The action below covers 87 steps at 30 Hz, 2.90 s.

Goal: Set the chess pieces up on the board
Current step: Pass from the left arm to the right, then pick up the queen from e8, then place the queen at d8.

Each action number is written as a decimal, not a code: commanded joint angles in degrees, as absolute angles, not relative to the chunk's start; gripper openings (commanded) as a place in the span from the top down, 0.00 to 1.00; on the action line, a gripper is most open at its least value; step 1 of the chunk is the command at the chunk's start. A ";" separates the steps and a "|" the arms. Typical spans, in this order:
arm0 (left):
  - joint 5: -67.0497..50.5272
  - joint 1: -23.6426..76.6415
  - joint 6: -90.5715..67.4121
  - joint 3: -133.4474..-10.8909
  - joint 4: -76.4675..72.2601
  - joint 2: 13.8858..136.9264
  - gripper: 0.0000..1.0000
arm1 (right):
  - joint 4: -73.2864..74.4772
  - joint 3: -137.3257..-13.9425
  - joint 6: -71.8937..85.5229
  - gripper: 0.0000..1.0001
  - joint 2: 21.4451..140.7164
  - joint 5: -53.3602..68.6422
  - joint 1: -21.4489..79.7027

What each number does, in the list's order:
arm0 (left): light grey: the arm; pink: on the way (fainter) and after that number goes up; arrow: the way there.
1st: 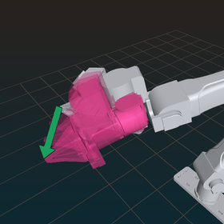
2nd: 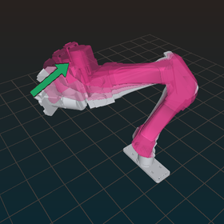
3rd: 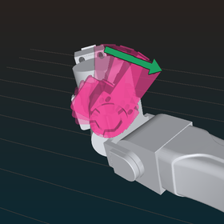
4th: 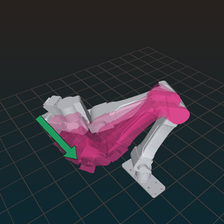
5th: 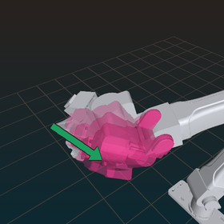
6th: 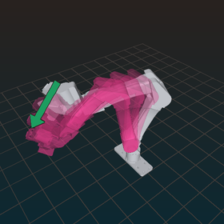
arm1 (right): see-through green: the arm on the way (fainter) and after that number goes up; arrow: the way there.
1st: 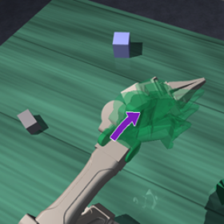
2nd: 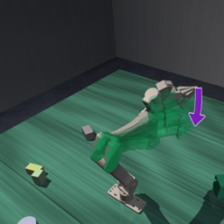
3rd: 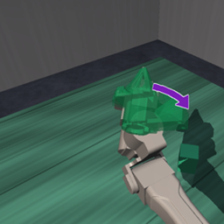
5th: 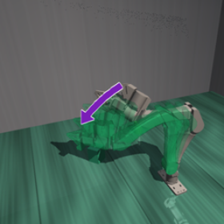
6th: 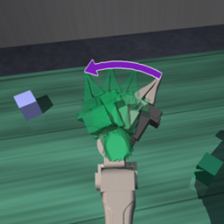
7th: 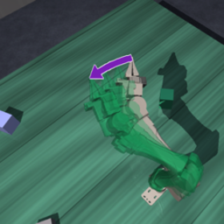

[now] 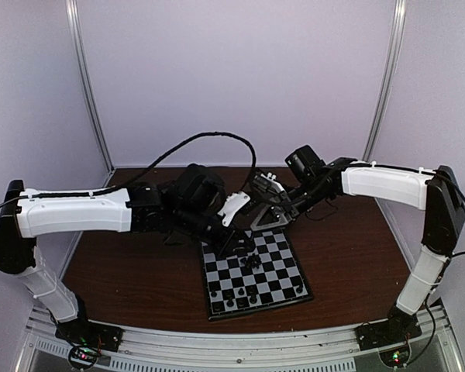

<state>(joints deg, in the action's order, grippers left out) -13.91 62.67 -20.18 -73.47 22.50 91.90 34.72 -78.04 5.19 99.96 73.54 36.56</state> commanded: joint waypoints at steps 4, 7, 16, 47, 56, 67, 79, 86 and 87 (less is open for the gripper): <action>-13.59 63.06 -18.81 -73.13 19.67 90.17 0.88 | 33.89 -77.13 4.97 0.56 100.45 74.53 37.65; -13.27 63.10 -18.81 -73.04 19.68 90.09 0.88 | 33.87 -76.93 4.94 0.59 100.54 74.62 37.86; -12.42 63.17 -18.73 -73.04 19.63 90.30 0.88 | 33.78 -76.64 4.54 0.71 100.39 74.51 38.14; -5.52 69.59 -18.69 -74.61 32.62 96.92 0.70 | 43.77 -69.88 -15.85 0.90 85.26 55.88 24.15; -5.15 72.60 -18.67 -83.66 39.89 108.47 0.73 | 40.00 -64.69 -15.58 0.89 77.92 52.61 16.66; -4.73 72.71 -19.25 -87.71 40.98 113.19 0.85 | 38.86 -63.74 -14.91 0.88 75.76 54.23 14.09; -5.65 72.73 -18.76 -91.01 42.21 114.35 0.98 | 38.24 -63.21 -14.91 0.88 75.16 55.43 12.97; -5.70 72.71 -18.68 -93.10 40.52 115.09 0.99 | 38.15 -63.11 -14.92 0.88 75.06 55.79 12.51; -5.80 72.62 -18.59 -93.61 40.56 115.61 0.99 | 38.10 -63.11 -14.93 0.88 75.06 55.76 12.48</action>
<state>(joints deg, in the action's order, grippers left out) -5.19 72.71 -18.98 -90.98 42.04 113.93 39.18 -64.10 -14.83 76.42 54.46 13.08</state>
